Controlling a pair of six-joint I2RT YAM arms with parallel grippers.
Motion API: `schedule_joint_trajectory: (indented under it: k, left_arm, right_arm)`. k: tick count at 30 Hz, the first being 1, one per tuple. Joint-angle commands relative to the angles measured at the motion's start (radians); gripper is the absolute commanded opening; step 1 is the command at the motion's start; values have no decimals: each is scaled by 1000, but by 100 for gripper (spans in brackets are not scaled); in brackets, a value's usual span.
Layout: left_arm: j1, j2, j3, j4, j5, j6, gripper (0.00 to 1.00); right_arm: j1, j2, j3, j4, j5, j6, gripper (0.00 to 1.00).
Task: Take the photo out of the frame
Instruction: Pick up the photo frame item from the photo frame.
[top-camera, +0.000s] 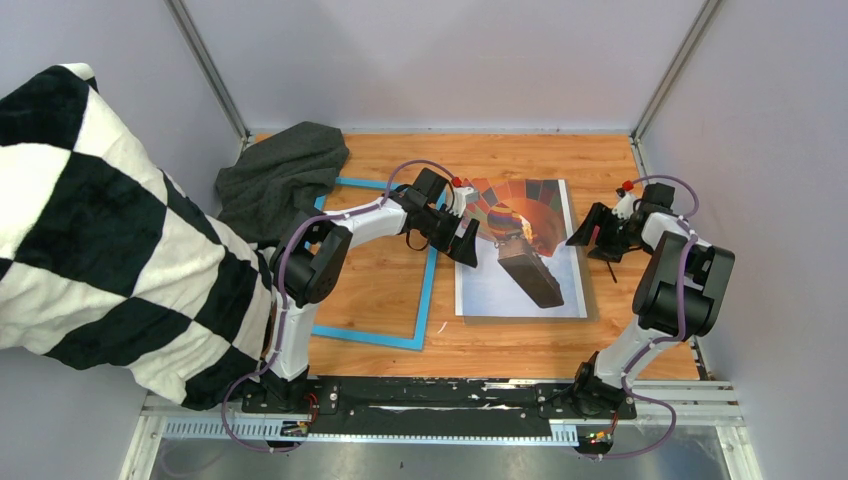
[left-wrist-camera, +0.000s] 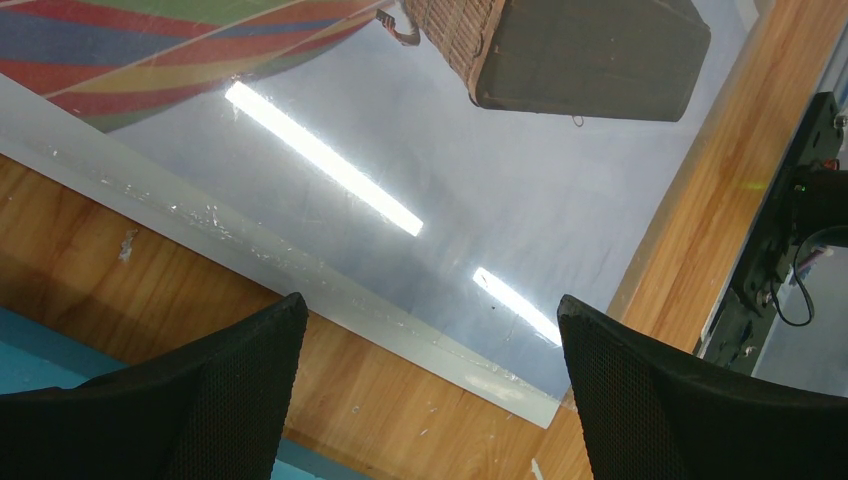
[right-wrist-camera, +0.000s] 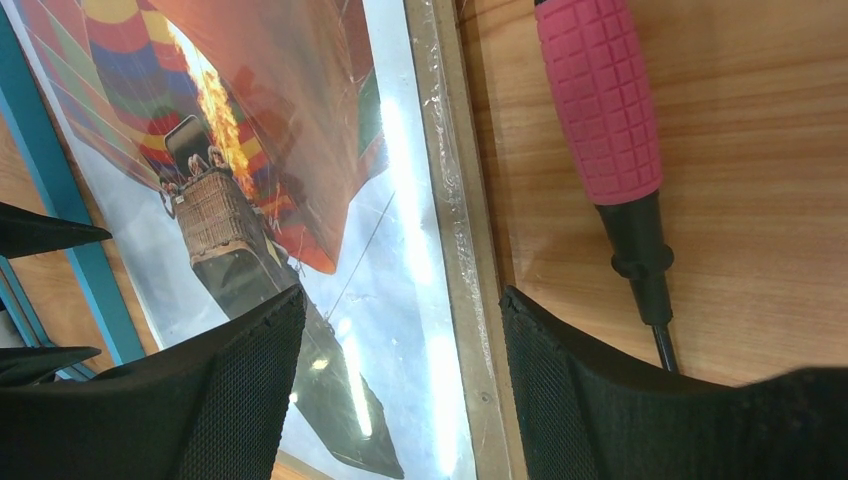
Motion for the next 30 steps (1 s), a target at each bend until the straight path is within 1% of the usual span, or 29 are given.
schedule_joint_trajectory:
  k: [1, 4, 9, 14, 19, 30]
  left_arm:
    - [-9, 10, 7, 16, 21, -5, 95]
    - [-9, 8, 6, 17, 21, -8, 95]
    - [-9, 9, 7, 19, 22, -8, 95]
    - [-9, 9, 8, 17, 21, -8, 95]
    - [-9, 7, 8, 17, 21, -7, 95]
    - [-9, 6, 11, 14, 21, -7, 95]
  right_arm:
    - [13, 24, 26, -37, 8, -19, 72]
    - [13, 30, 26, -37, -23, -16, 72]
    - [13, 10, 26, -36, -18, -16, 72]
    - [13, -26, 9, -10, -47, -8, 72]
    - [13, -26, 8, -9, -55, -8, 71]
    - [19, -1, 24, -41, -24, -29, 70]
